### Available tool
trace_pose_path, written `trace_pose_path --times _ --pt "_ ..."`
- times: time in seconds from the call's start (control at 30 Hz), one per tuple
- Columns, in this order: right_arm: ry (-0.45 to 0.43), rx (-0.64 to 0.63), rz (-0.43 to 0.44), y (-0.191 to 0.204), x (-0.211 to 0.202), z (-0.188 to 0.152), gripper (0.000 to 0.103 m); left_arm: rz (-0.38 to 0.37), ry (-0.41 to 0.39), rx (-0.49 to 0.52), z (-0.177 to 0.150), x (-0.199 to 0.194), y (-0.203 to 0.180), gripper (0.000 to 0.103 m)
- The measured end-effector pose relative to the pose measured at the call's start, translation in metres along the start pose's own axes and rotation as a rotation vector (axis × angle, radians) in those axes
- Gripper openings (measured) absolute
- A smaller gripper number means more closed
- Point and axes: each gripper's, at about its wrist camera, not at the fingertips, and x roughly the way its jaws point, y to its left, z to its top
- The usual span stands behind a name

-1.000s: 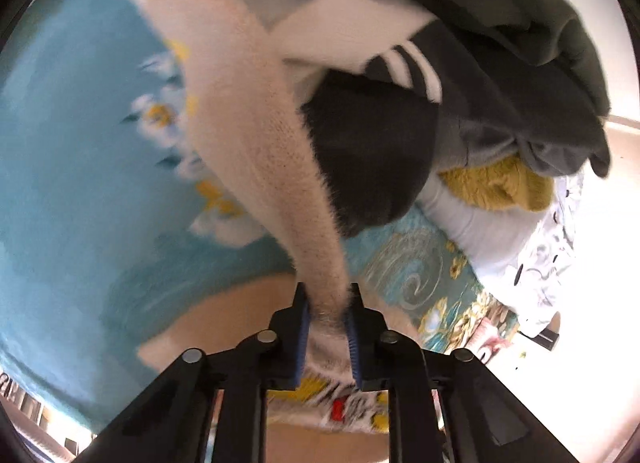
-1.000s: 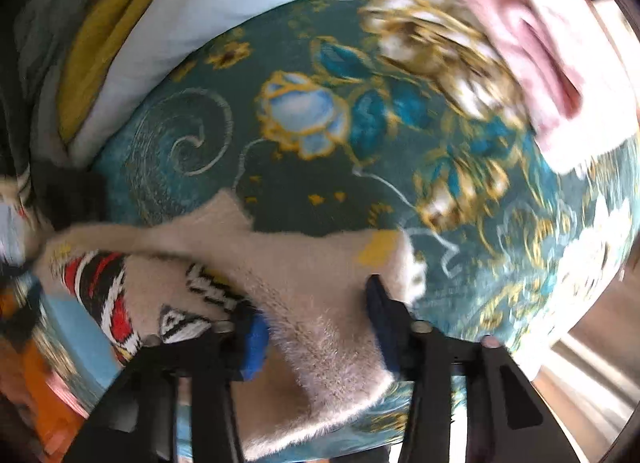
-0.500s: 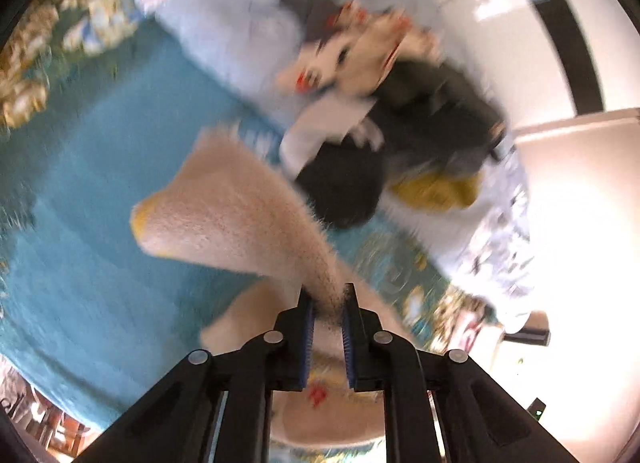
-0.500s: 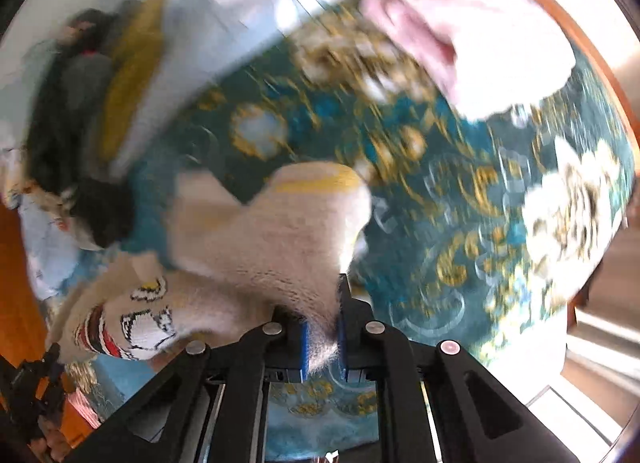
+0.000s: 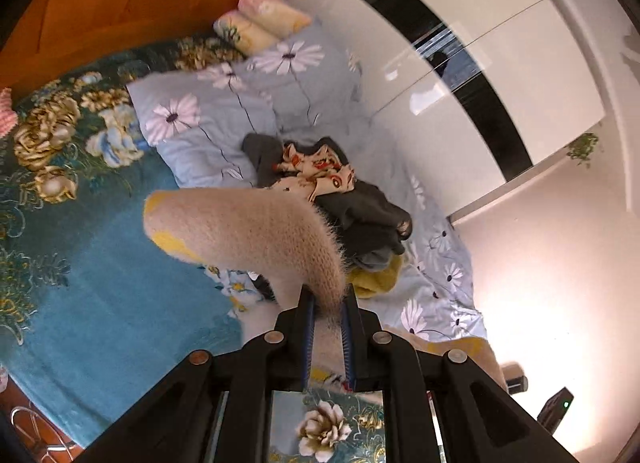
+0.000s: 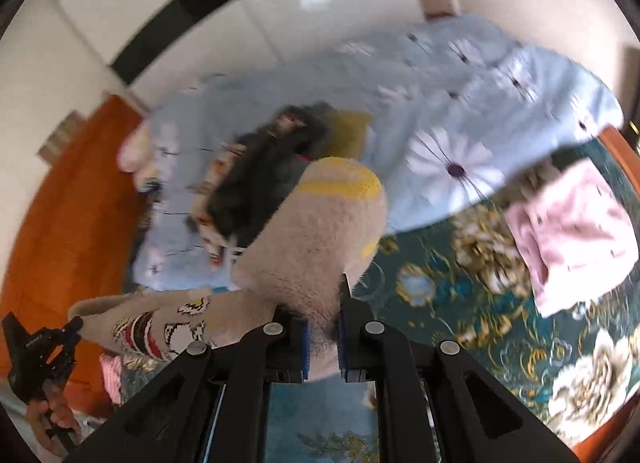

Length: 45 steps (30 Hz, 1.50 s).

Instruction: Fold clothes

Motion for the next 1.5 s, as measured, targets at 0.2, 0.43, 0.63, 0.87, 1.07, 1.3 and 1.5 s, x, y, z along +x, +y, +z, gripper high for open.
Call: trace_pose_path --times 0.2,0.43,0.63,0.87,1.07,1.3,1.5 --pt "0.004 -0.078 0.108 0.0 -0.038 -0.026 0.01 0.022 -0.031 -0.008 -0.033 -0.058 0.014 0.013" --pt "0.104 -0.133 0.174 0.006 -0.048 -0.049 0.01 0.093 0.011 -0.021 -0.024 -0.046 0.044 0.013" --pt "0.228 -0.132 0.098 0.015 0.018 -0.062 0.01 0.208 0.123 -0.035 -0.016 0.033 0.086 0.013" --pt "0.21 -0.023 0.025 0.01 0.069 -0.08 0.01 0.215 0.271 -0.044 -0.023 0.089 0.132 0.013" --pt "0.302 0.086 -0.123 -0.013 0.101 -0.127 0.01 0.27 0.457 -0.09 -0.056 0.127 0.18 0.013" --pt "0.455 0.265 -0.259 -0.064 0.121 -0.205 0.01 0.392 0.665 -0.135 -0.107 0.147 0.232 0.013" --pt "0.489 0.334 -0.284 -0.077 0.124 -0.232 0.011 0.421 0.721 -0.096 -0.112 0.154 0.228 0.016"
